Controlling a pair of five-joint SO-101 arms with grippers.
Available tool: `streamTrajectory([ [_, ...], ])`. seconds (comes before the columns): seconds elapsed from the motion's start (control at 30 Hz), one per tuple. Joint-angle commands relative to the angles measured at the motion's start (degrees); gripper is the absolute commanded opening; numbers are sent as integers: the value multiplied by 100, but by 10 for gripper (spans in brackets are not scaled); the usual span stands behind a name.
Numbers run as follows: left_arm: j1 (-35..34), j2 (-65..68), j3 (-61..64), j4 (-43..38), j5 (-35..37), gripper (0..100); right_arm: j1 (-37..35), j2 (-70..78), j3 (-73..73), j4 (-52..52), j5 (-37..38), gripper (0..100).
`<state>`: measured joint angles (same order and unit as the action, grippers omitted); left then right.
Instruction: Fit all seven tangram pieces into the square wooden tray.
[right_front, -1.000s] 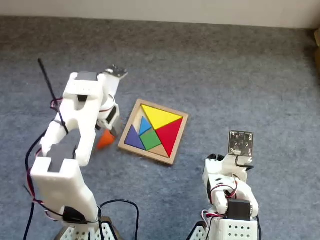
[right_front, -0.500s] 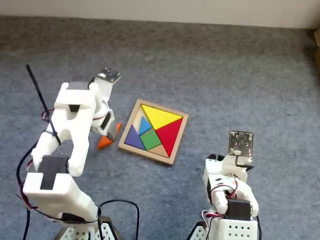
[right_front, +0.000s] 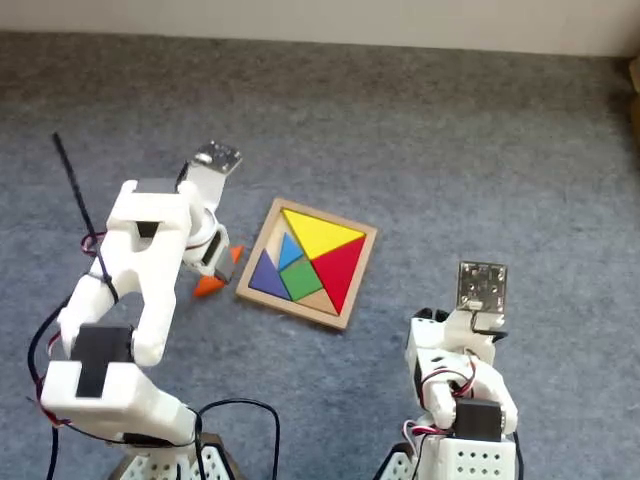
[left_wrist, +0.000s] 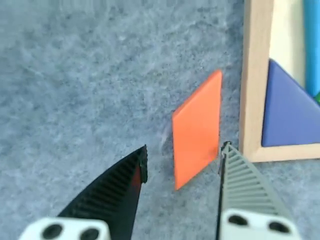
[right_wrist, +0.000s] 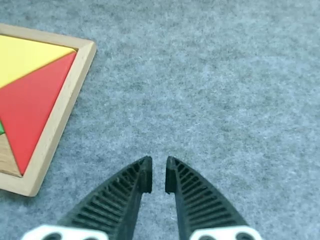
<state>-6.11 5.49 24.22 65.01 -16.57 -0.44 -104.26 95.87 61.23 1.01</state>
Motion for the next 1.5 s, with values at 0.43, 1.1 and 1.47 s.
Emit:
streamTrajectory([
  [0.43,-154,848,-690,-255,-18,241,66,-66,523,-92,62,66],
  [1.1,66,-233,-980,598,255,256,66,-66,523,-92,62,66],
  [1.47,-303,444,-989,264,220,255,66,-66,523,-92,62,66],
])
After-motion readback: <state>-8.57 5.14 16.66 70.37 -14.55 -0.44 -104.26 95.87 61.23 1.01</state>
